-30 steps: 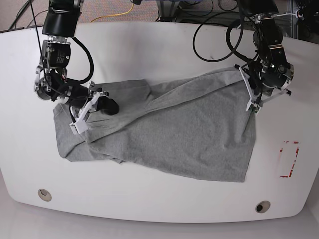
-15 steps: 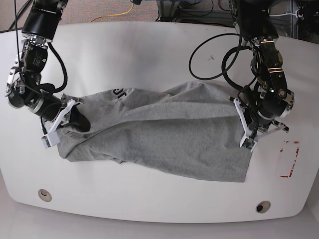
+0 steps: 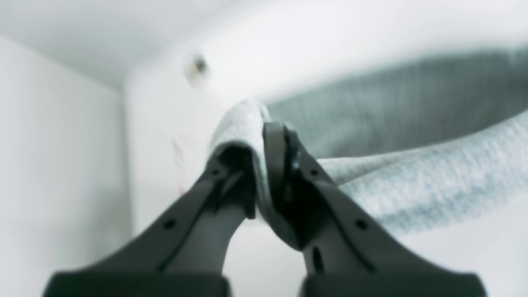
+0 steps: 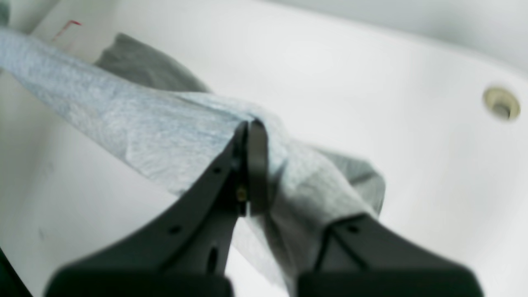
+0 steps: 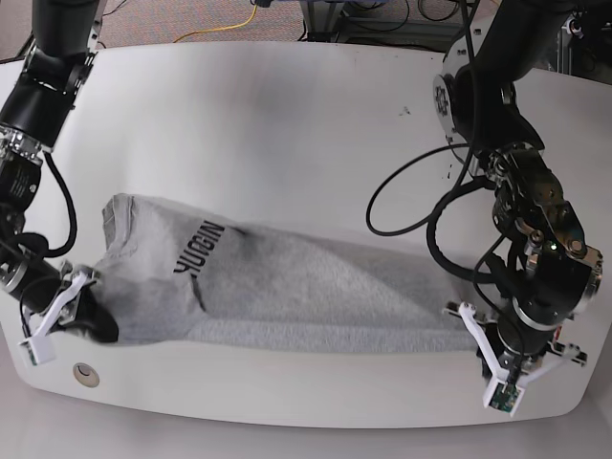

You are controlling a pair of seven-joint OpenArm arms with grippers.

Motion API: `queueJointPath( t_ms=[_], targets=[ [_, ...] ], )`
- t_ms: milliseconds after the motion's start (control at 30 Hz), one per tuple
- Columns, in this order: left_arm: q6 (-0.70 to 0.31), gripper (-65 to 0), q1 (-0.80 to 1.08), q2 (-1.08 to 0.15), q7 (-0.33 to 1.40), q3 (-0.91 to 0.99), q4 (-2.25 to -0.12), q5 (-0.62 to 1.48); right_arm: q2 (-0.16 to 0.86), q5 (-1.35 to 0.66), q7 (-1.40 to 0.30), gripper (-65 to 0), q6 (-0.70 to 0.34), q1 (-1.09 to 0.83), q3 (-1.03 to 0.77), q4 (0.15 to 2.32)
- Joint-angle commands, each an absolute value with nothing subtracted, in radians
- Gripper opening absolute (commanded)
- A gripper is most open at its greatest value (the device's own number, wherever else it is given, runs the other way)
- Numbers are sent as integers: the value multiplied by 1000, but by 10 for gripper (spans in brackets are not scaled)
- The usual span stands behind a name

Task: Layout the t-shirt on the table in an organized manner, then fold the t-shirt properly
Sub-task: 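Lift the shirt high with both grippers, holding opposite edges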

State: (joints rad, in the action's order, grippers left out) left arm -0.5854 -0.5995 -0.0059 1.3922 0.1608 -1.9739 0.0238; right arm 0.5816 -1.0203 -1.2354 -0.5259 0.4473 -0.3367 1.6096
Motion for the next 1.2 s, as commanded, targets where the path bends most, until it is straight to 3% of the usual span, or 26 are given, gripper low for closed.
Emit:
queueJointPath(
  t_ms=[0,533,767,1167],
  targets=[
    [-588,-650,-688,-1,1380,163,-1989,10,621,-1030,-1201,-650,-521,556,-323,1535],
    [-581,-650,-1092,81,1396,163,-1922,-1,674,-1021,-1196,-650,-521,1072,-105,1164],
    [-515,-650,-1233,82,1396,165,-1817,1,702,-1021,-1142,-650,-521,1302,96,1063],
    [-515,-650,-1309,81,1396,165,-1801,1,751,-1023,-1147,-650,-553,1306,286,997]
  ],
)
